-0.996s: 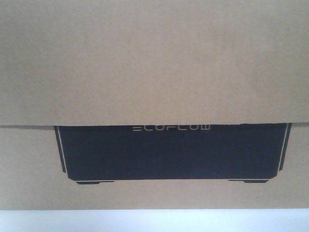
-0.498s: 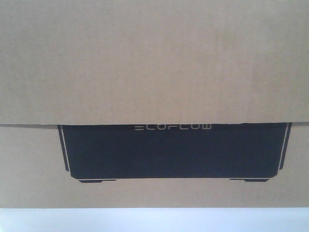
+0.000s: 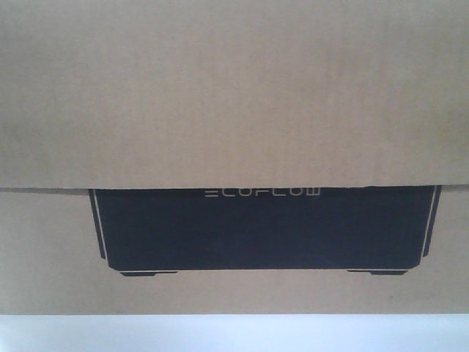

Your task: Grab box from left shelf to table start

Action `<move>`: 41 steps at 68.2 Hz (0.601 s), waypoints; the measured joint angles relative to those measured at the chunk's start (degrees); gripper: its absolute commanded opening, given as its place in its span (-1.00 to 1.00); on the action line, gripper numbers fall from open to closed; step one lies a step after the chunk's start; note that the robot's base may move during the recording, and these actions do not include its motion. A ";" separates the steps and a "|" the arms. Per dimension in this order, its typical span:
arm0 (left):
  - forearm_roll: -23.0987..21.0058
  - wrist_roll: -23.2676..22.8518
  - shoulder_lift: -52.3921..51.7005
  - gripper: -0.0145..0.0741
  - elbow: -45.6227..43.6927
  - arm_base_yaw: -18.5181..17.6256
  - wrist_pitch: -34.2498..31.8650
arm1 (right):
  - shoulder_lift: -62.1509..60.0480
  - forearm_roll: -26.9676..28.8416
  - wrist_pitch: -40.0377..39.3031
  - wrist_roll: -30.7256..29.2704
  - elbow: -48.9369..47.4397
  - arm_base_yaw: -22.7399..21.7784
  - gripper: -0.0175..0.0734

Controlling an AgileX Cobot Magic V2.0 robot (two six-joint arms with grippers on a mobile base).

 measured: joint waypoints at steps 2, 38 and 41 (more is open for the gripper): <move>0.00 0.00 -1.91 -0.90 1.94 0.00 -2.05 | -2.68 0.00 -0.27 0.00 1.80 0.00 -0.49; 0.32 0.00 -9.00 -0.90 12.75 0.00 -10.47 | -15.30 0.00 -4.34 -0.03 8.86 0.00 -0.49; 0.32 0.00 -9.00 -0.90 12.73 0.00 -10.47 | -15.30 0.00 -4.34 -0.03 8.86 0.00 -0.49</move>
